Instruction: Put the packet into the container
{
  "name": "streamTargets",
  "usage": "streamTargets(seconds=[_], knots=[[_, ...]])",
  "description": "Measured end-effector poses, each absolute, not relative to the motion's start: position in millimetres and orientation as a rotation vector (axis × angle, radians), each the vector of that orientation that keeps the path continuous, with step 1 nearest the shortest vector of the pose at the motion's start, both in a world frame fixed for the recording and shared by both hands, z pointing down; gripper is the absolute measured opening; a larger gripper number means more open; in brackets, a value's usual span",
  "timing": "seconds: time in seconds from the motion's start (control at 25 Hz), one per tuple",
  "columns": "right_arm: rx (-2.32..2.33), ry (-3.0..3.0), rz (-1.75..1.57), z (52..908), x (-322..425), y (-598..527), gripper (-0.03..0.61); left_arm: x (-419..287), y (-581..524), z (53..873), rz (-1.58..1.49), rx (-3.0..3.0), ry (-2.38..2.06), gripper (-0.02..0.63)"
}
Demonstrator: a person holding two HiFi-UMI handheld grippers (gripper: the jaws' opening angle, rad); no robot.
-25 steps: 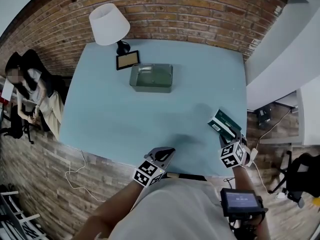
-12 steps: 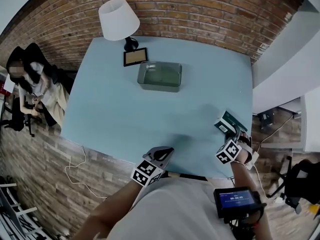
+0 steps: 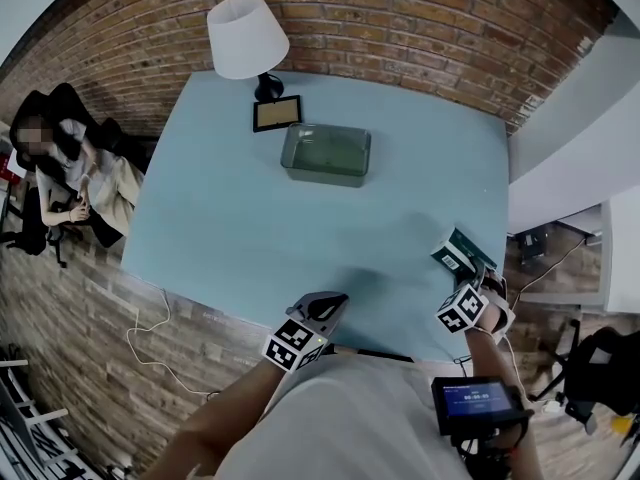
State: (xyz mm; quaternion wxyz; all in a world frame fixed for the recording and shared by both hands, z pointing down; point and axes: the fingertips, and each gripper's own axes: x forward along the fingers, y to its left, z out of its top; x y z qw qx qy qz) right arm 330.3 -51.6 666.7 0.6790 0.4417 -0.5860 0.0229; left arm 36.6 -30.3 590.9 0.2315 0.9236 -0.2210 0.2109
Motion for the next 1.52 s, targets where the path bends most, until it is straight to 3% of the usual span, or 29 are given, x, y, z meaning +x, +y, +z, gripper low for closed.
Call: streamTargets(seconds=[1.52], knots=[[0.894,-1.511,-0.349,572.0,190.8,-211.4,0.235,-37.7,-67.9,601.2,0.477,2.424,-0.809,0.008]])
